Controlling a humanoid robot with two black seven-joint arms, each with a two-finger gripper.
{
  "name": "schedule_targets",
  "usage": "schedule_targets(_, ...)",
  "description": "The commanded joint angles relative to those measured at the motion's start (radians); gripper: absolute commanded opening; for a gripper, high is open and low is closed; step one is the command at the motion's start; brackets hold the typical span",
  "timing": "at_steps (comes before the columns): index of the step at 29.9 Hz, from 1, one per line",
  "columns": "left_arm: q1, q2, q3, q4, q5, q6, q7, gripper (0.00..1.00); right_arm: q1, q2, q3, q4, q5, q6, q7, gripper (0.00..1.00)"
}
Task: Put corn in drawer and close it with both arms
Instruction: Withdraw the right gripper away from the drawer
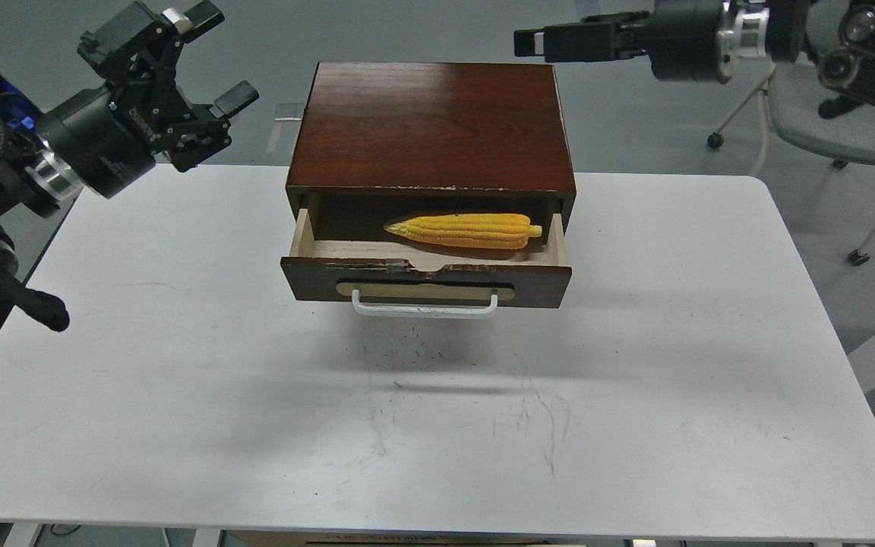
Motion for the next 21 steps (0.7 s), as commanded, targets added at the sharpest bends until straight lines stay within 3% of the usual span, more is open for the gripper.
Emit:
schedule_targets(1,0.0,-0.002,0.012,-0.007,0.004,0.0,-0.002,1.0,-0.168,-0.081,0.083,-0.005,0.237,-0.004,0.0,0.99)
schedule_targets(8,0.0,-0.002,0.037,-0.042,0.098,0.0,-0.013,1.0,-0.544,-0.122,0.381,-0.043,0.486,-0.004,0.0,0.99)
schedule_targets(11,0.0,-0.01,0.037,-0.092,0.202,0.0,-0.046,1.0,-0.708,-0.107,0.509,-0.11,0.616,0.002,0.0,0.99)
schedule_targets(14,0.0,-0.021,0.039,-0.137,0.324,0.0,-0.077,1.0,-0.796,-0.083,0.563,-0.173,0.678,0.007,0.0,0.99)
schedule_targets(21,0.0,-0.099,0.072,-0.275,0.691,0.0,-0.077,0.95,-0.876,-0.023,0.574,-0.258,0.689,0.004,0.0,0.99)
